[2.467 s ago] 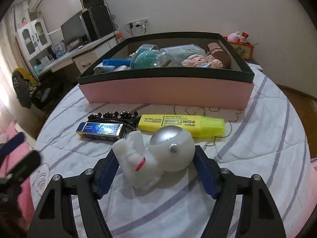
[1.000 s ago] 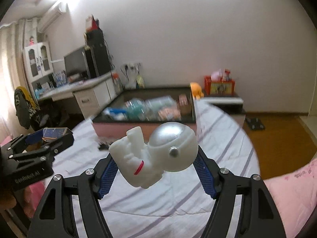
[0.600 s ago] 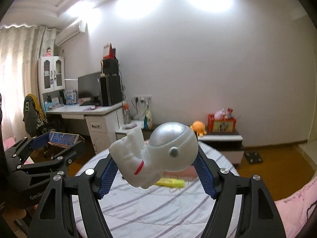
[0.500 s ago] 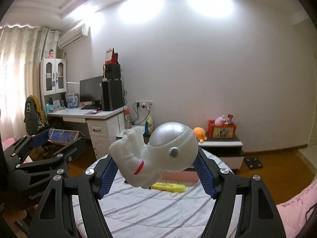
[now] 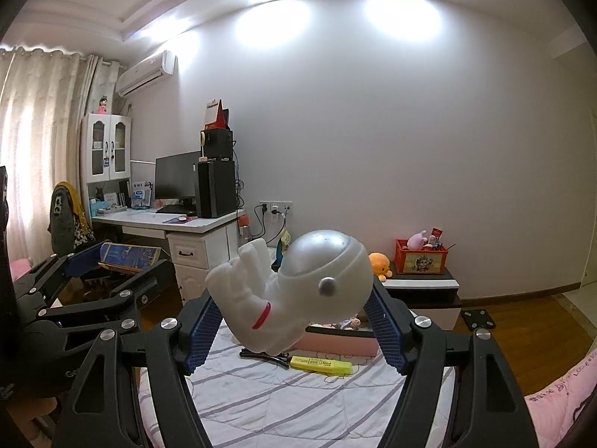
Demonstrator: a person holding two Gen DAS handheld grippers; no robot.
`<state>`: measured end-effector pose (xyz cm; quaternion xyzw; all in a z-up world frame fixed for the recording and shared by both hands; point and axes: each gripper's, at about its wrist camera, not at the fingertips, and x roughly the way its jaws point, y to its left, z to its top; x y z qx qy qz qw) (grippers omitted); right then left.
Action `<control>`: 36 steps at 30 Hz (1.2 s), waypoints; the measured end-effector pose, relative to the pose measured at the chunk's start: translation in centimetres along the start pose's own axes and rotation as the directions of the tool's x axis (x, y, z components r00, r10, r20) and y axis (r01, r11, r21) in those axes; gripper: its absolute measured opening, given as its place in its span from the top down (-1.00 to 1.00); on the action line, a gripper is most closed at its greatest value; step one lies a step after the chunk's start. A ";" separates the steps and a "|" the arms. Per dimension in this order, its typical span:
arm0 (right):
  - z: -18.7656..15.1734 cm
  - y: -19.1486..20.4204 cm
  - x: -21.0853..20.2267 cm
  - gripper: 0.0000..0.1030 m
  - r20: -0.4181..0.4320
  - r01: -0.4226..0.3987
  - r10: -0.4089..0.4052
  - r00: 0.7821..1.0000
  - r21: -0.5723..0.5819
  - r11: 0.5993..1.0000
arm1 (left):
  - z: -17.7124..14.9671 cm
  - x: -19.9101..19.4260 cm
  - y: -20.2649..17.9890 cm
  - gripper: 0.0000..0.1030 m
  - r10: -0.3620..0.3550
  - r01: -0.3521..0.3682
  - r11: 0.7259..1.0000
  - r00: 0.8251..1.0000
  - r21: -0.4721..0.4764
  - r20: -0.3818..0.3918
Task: Organize rigid objects
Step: 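Lift the pencil case and astronaut figure toward the pink box with both tools, then lower both items into the pink box and open both tools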
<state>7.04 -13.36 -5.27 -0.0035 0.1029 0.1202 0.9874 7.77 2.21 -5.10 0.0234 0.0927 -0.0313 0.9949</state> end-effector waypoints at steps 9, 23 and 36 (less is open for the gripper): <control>-0.3 -1.1 4.2 -0.43 -0.068 -0.004 0.004 0.998 0.005 1.000 | -0.8 5.9 0.5 -0.66 -0.049 0.047 0.999 0.995 -0.021 -0.088; -1.0 -6.7 22.4 -0.43 -0.300 0.041 -0.044 0.953 -0.018 0.999 | -2.4 27.6 0.1 -0.66 -0.094 0.094 0.995 0.922 -0.019 -0.376; -4.6 -9.5 32.0 -0.45 -0.474 0.050 -0.056 0.879 -0.025 0.998 | -6.2 37.7 -0.8 -0.68 -0.058 0.095 0.995 0.840 0.042 -0.539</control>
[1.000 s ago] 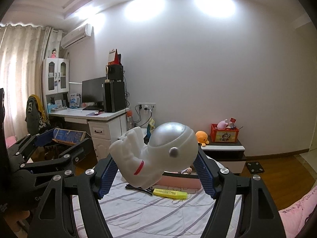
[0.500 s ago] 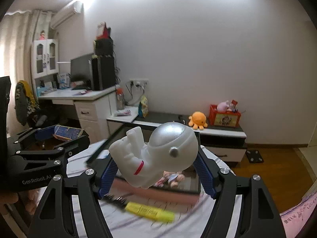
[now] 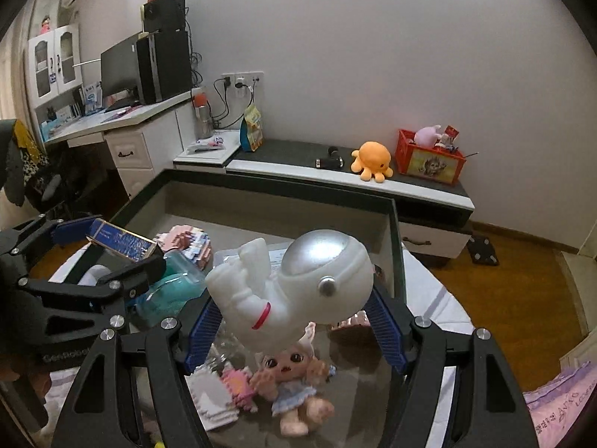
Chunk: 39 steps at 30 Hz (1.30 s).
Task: Organize rigid objects
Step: 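Lower both items into the pink box and open both tools, then withdraw both tools and reach toward the hair clip and highlighter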
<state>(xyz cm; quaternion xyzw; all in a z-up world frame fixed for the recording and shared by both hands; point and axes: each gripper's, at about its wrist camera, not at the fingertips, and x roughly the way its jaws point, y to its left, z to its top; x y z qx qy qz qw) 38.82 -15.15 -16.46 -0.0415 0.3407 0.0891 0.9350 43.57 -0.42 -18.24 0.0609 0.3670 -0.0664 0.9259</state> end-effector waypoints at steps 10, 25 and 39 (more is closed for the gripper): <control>0.8 -0.1 -3.7 -0.58 0.082 0.000 -0.001 0.997 0.011 1.000 | -0.8 -4.9 1.7 -0.99 0.041 -0.038 0.999 0.996 -0.039 0.079; -4.4 3.7 -22.1 -0.76 0.363 -0.039 0.043 0.931 -0.018 0.999 | -8.2 -23.0 0.0 -1.00 0.051 -0.029 0.997 0.945 -0.074 0.324; -12.4 5.7 -31.4 -0.76 0.482 -0.005 -0.010 0.876 0.030 1.000 | -16.2 -33.9 -2.2 -1.00 0.169 -0.134 0.985 0.870 -0.109 0.463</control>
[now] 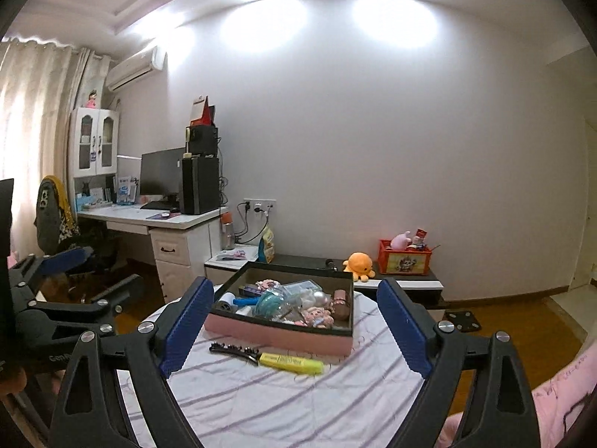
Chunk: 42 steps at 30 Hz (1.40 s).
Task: Organize rigid objects
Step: 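Withdraw both tools and reach toward the hair clip and highlighter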
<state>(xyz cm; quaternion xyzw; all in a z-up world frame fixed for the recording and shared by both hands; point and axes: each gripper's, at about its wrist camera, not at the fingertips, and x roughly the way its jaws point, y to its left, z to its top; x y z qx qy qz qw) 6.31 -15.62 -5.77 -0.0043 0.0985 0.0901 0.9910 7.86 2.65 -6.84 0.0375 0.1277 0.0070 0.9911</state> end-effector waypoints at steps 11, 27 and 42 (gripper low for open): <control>-0.9 -0.4 -0.8 -0.76 -0.009 0.023 -0.022 1.000 0.019 1.000 | -0.6 -0.8 -0.3 -1.00 -0.013 0.013 1.000 1.000 0.016 -0.012; -8.5 -4.4 11.2 -0.76 -0.374 0.022 -0.003 0.927 0.045 0.999 | -6.6 9.6 1.9 -1.00 -0.005 0.003 1.000 0.956 -0.007 -0.292; -12.3 -3.0 25.6 -0.76 -0.623 -0.214 0.064 0.779 -0.169 0.962 | -9.3 15.4 1.9 -1.00 -0.028 0.025 1.000 0.901 -0.012 -0.433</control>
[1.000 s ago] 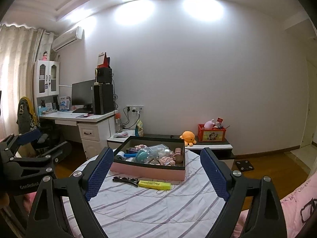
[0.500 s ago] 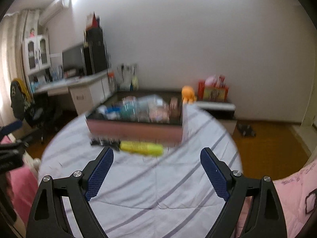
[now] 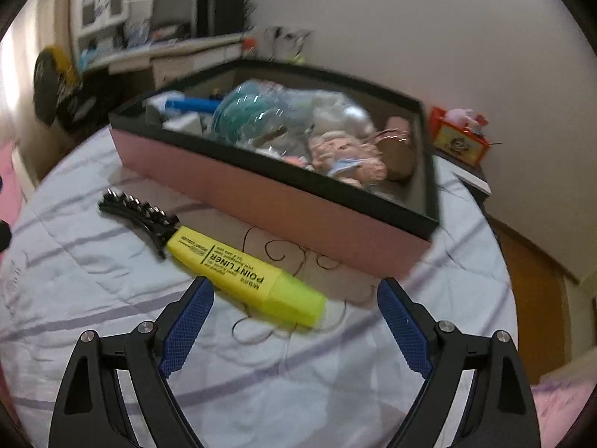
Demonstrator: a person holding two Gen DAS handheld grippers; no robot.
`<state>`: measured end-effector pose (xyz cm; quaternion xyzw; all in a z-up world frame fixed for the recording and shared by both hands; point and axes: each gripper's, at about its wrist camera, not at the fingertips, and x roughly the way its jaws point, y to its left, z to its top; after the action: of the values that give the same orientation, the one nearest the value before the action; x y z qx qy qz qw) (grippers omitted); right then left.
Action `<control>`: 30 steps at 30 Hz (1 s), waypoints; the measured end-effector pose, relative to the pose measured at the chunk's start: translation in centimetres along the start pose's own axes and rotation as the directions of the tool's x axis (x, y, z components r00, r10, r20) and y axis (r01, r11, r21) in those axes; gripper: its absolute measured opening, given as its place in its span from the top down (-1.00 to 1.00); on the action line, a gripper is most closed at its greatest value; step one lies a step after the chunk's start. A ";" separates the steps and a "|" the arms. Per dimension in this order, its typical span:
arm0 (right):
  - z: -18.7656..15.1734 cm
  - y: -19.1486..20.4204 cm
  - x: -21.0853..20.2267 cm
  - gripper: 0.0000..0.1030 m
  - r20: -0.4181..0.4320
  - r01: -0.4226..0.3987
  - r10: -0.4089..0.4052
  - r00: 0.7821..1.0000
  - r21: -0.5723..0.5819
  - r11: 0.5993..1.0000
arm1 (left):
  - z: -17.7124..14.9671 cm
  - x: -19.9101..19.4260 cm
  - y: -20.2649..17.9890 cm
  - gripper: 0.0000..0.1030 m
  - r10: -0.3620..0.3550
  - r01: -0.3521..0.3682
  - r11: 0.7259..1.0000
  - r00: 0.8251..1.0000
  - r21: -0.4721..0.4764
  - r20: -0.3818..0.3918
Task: Organize rigid objects
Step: 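Withdraw both tools and reach toward the hair clip and highlighter, then grasp the black hair clip with the left tool while the right tool grasps the yellow highlighter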
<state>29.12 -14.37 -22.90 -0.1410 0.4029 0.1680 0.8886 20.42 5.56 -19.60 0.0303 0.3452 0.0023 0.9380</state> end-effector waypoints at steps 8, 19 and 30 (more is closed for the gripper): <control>-0.1 0.9 0.4 -0.44 -0.025 -0.083 0.081 0.996 -0.072 0.994 | 0.2 0.9 -1.4 -1.00 -0.039 0.039 0.999 0.998 0.004 -0.042; -5.1 -1.2 -3.9 0.46 0.009 -0.075 0.075 0.997 0.093 0.993 | 1.6 4.3 -6.2 -1.00 -0.097 0.093 0.995 0.989 -0.039 -0.114; -7.7 -5.0 -5.3 0.46 0.033 -0.075 0.070 0.997 0.197 0.978 | 4.0 12.7 -7.8 -1.00 0.072 -0.126 0.975 0.958 -0.180 -0.279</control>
<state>22.77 -22.85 -23.15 -0.0349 0.4108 0.1614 0.8966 32.55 -2.18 -25.24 -0.0456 0.4663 0.0877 0.8791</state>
